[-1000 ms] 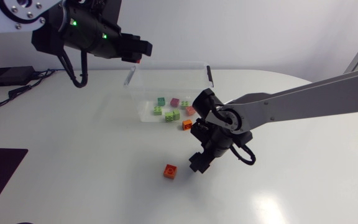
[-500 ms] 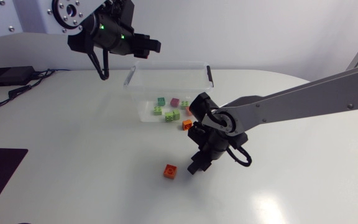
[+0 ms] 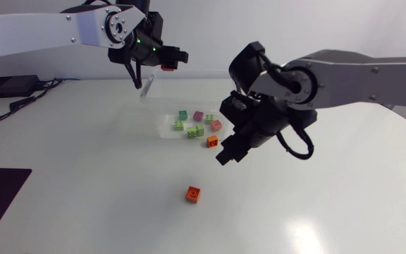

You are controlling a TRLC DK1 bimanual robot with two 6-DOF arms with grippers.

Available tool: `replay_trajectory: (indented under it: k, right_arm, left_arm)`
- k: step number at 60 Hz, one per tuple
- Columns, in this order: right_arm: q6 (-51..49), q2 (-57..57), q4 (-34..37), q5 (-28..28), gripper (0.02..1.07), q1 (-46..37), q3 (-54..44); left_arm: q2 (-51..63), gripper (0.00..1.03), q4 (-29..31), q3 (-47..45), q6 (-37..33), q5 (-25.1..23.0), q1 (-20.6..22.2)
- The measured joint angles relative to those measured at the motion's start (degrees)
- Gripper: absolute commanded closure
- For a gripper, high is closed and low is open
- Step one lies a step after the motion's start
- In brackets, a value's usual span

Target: Place the duplo bricks in the container

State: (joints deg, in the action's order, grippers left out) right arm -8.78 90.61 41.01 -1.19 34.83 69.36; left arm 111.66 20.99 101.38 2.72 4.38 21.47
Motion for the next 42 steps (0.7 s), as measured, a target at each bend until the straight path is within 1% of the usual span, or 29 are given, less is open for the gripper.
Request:
replay_trajectory:
  k: [1,2,10,18,27,33,36,42]
  right_arm:
    - [0.0,-0.5,0.52,0.0,0.81,0.0,0.55]
    - [0.0,-0.81,0.87,0.0,0.81,0.0,0.94]
    - [0.02,-2.75,2.99,-0.02,0.81,-0.46,5.01]
    - [0.22,-3.56,4.61,-0.02,0.81,-2.1,9.79]
    - [0.83,-3.56,5.25,-0.04,0.81,-5.09,16.39]
    - [1.25,-3.21,5.11,-0.11,0.81,-6.6,19.43]
    - [1.44,-2.56,4.57,-0.31,0.81,-7.28,21.07]
    - [2.1,-1.25,2.45,-0.35,0.81,-7.58,22.43]
  left_arm:
    - [0.61,0.05,0.0,0.44,0.0,-0.02,0.0]
    - [1.03,0.05,-0.02,0.72,0.0,-0.02,0.0]
    - [3.54,0.05,0.02,1.44,-0.02,-0.02,-0.02]
    - [2.38,0.05,0.0,0.37,-0.5,-0.02,-0.04]
    - [-8.85,0.05,1.07,-11.02,-4.11,-1.66,-0.04]
    - [-17.79,0.06,1.22,-18.69,-7.87,-4.59,-0.04]
    - [-22.62,0.06,1.18,-22.64,-10.97,-6.45,-0.04]
    - [-27.67,0.06,1.6,-27.69,-16.63,-9.97,-0.04]
